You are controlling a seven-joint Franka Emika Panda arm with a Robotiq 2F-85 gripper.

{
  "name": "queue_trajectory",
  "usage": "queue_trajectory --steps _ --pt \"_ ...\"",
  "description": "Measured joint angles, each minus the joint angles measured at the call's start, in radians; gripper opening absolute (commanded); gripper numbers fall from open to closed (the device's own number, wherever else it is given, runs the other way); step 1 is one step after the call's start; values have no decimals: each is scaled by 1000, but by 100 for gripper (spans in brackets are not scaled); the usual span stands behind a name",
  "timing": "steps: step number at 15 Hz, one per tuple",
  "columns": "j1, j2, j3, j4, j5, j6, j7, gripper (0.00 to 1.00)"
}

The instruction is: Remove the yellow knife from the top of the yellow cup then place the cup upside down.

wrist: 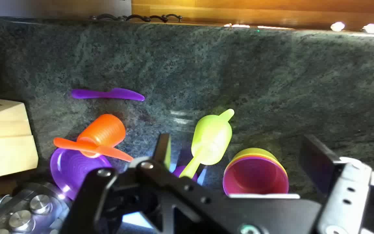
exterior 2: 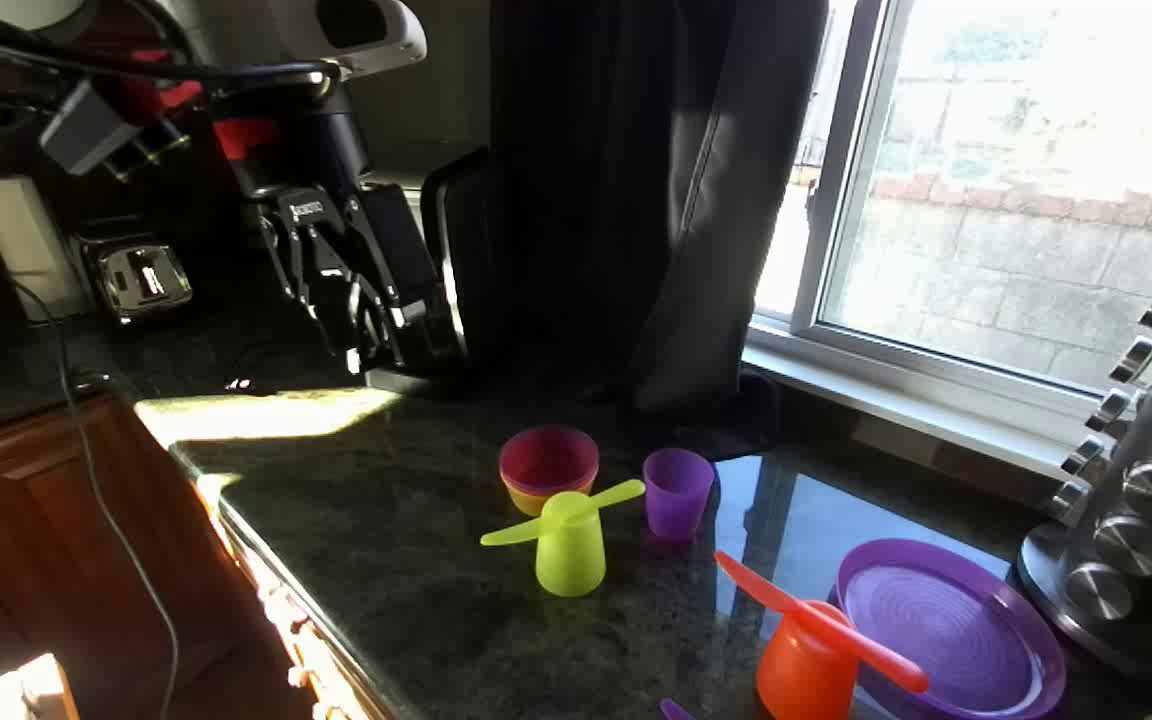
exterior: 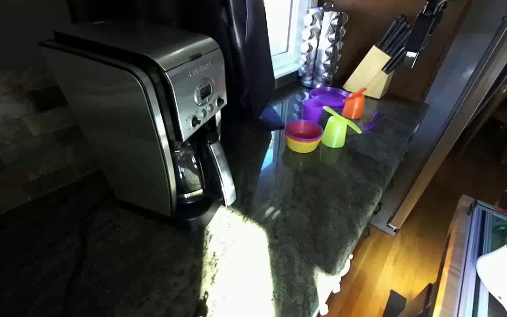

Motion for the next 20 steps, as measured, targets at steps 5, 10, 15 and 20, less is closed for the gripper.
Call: queue_trajectory --steps 5,10,15,20 --pt "0 0 0 0 0 0 0 100" --pt "-4 9 -3 0 0 36 52 100" --pt "-19 114 -32 -1 16 269 158 100" --pt "-20 270 -86 2 78 439 151 100"
